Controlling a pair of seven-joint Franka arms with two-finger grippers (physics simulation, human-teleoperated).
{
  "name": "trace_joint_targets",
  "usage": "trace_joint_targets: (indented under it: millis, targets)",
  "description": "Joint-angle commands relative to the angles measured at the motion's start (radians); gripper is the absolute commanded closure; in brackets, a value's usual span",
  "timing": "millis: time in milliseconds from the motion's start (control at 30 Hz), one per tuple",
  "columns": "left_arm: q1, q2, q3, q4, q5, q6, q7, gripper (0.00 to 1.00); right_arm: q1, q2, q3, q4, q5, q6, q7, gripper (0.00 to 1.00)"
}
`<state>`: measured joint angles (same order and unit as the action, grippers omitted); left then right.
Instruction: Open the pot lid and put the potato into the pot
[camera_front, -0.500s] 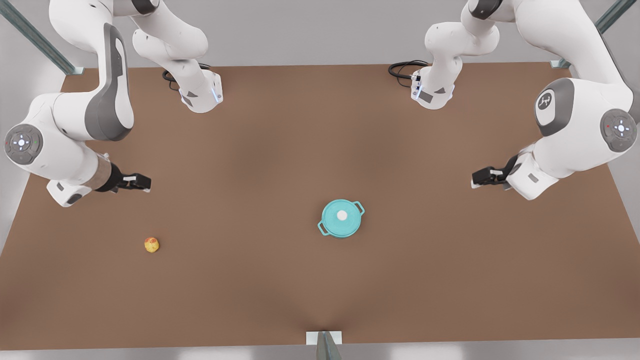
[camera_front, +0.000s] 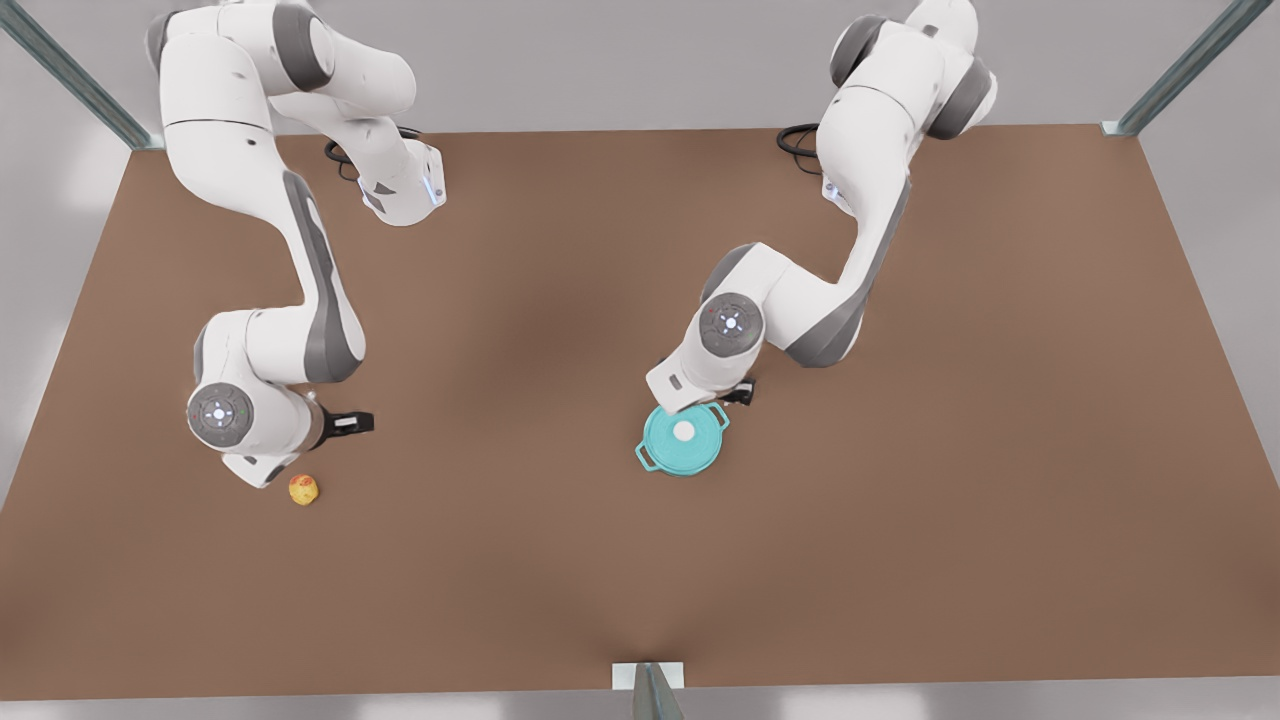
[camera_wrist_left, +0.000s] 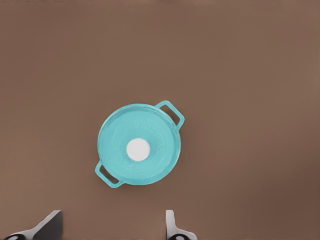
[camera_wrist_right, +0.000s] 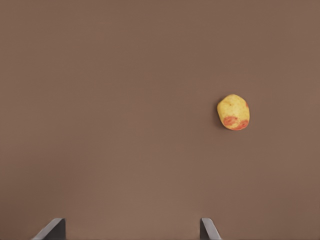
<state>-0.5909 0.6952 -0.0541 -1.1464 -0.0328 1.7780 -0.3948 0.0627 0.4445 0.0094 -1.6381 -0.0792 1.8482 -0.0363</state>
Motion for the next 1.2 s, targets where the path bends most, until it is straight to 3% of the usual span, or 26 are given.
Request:
trace_joint_targets:
  millis: [0, 167, 433, 867, 900, 967, 1000, 1033, 1167]
  targets:
    - [-0.004, 0.067, 0.0, 0.048, 0.06, 0.182, -0.618, 0.0, -0.018, 0.034, -0.005, -0.002, -0.027, 0.177, -0.171, 0.0]
    - [0.0, 0.13, 0.005, 0.031, 0.062, 0.25, -0.596, 0.0, -0.07, 0.092, -0.006, -0.025, -0.059, 0.344, -0.24, 0.0]
    - [-0.03, 0.127, 0.002, -0.085, 0.108, 0.317, -0.575, 0.0, -0.076, 0.131, -0.005, -0.011, -0.077, 0.364, -0.277, 0.0]
    - [-0.04, 0.127, 0.002, -0.193, 0.165, 0.402, -0.587, 0.0, -0.179, 0.281, 0.001, 0.027, -0.097, 0.531, -0.726, 0.0]
    - [-0.04, 0.127, 0.002, -0.193, 0.165, 0.402, -0.587, 0.09, -0.179, 0.29, 0.001, 0.029, -0.097, 0.536, -0.741, 0.0]
    - [-0.038, 0.127, 0.003, -0.191, 0.165, 0.4, -0.585, 0.45, -0.187, 0.309, 0.003, 0.029, -0.099, 0.563, -0.757, 0.0]
    - [-0.038, 0.124, 0.003, -0.191, 0.165, 0.399, -0.582, 0.53, -0.187, 0.321, 0.003, 0.047, -0.097, 0.563, -0.757, 0.0]
    - [-0.038, 0.121, 0.003, -0.19, 0.166, 0.391, -0.575, 0.57, -0.185, 0.329, 0.004, 0.049, -0.094, 0.563, -0.757, 0.0]
    - [-0.026, 0.11, 0.008, -0.176, 0.168, 0.371, -0.552, 0.57, -0.201, 0.342, 0.015, 0.055, -0.093, 0.563, -0.766, 0.02]
